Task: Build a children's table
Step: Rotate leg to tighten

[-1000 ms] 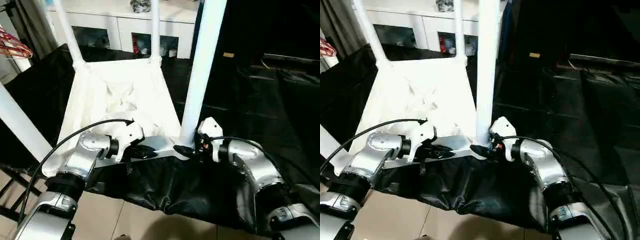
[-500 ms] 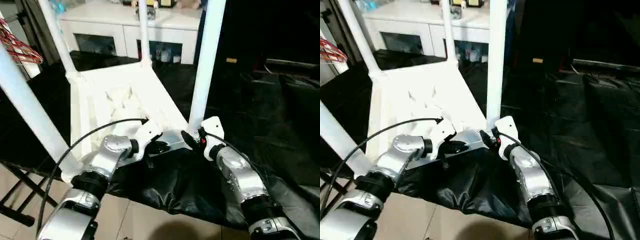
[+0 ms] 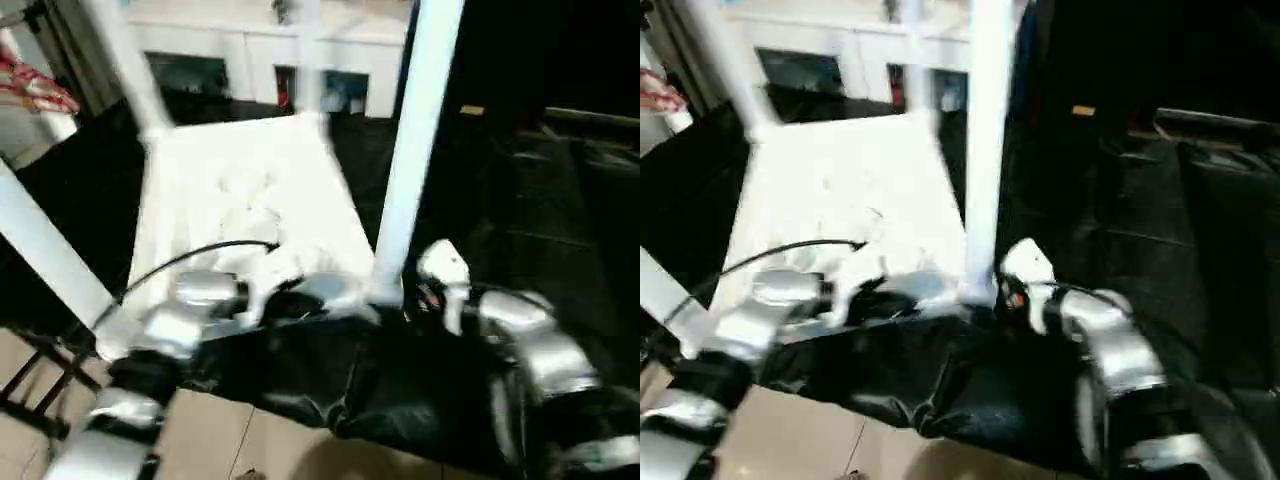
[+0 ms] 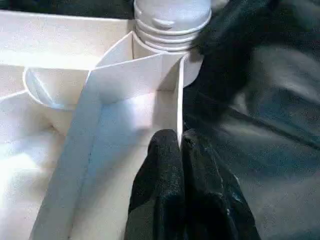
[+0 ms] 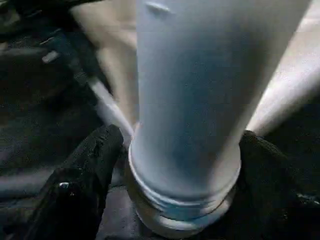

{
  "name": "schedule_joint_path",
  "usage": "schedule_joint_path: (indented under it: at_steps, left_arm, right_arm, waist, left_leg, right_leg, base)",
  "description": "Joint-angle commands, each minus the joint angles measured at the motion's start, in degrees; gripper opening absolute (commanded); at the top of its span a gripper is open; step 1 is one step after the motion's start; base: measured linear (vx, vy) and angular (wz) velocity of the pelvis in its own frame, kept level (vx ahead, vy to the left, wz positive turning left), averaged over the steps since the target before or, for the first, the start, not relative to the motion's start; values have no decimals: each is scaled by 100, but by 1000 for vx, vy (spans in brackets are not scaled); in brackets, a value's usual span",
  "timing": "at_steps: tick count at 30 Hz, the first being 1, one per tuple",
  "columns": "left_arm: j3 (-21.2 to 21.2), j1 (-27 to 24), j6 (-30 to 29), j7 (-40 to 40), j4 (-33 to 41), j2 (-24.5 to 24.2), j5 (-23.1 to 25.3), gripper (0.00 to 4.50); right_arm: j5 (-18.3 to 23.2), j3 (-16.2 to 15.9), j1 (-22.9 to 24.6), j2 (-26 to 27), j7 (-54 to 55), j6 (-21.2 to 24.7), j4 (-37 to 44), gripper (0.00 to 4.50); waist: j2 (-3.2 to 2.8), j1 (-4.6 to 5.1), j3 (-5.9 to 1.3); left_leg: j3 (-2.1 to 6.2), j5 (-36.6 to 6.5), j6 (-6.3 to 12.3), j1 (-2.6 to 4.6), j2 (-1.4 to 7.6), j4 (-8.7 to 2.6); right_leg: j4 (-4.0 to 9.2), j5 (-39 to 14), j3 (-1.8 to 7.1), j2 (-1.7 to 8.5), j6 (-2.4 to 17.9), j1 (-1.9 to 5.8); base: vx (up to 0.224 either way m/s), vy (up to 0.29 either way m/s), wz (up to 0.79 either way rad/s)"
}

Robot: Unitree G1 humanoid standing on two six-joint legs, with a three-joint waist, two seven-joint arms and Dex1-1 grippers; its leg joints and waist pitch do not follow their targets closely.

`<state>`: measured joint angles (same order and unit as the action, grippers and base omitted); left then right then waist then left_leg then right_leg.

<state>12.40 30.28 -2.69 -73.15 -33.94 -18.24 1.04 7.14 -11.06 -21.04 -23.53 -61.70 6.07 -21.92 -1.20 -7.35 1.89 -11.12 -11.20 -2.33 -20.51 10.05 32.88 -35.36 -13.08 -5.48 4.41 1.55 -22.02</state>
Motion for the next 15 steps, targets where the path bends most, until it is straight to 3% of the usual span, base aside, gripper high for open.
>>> schedule_joint_path:
  at_steps: [1,3,7,8,10,12,15]
  left_arm:
    - [193,-97,8,-308,-28,81,-187,0]
    - [189,-73,9,-432,-49,22,-203,0]
    - [215,5,97,-678,-158,-134,-219,0]
    - [225,18,86,-718,-167,-164,-227,0]
    - [232,61,123,-760,-213,-205,-213,0]
    - [181,120,203,-763,-315,-220,-203,0]
    - [142,133,231,-716,-354,-213,-205,0]
  right_arm:
    - [35,-372,23,25,-553,-76,111,369]
    - [27,-391,-14,-36,-680,-124,72,369]
    - [69,-433,-155,-102,-898,-149,-57,356]
    - [91,-443,-177,-106,-937,-131,-56,346]
    - [152,-436,-202,-88,-1007,-63,-12,336]
    - [197,-420,-197,-43,-1101,-51,3,333]
    - [200,-411,-171,0,-1084,-54,10,299]
  waist:
    - [138,-21,-322]
    - [131,-48,-294]
    - [120,-39,-258]
    - [149,-29,-253]
    - [144,-41,-243]
    - [176,-47,-251]
    - [172,-55,-259]
  left_leg:
    - [148,-50,1049,-35,358,-201]
    - [159,-307,874,9,413,-243]
    - [165,-741,581,30,419,-287]
    - [164,-789,542,32,422,-294]
    - [166,-878,444,49,421,-304]
    - [157,-762,432,45,413,-294]
    - [157,-638,470,36,412,-282]
  right_leg:
    - [290,645,341,519,1219,295]
    - [348,-17,347,529,1193,268]
    - [407,-663,367,540,1162,254]
    - [418,-741,371,544,1144,257]
    - [435,-913,387,555,1099,251]
    - [411,-744,397,547,1098,253]
    - [379,-494,395,548,1153,258]
  base:
    - [0,0,0]
    - [0,0,0]
    - [0,0,0]
    - [0,0,0]
    - [0,0,0]
    - [0,0,0]
    - [0,0,0]
